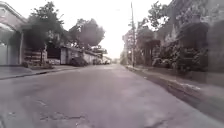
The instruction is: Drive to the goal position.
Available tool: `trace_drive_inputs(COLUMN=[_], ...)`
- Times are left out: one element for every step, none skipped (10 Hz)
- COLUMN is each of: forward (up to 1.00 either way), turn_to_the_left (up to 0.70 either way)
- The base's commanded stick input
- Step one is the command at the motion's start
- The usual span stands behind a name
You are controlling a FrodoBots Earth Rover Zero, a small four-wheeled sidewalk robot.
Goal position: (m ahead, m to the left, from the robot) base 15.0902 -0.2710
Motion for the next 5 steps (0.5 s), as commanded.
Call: trace_drive_inputs(forward=[1.00, 1.00, 1.00, 1.00, 1.00], turn_to_the_left=[0.00, 0.00, 0.00, 0.00, 0.00])
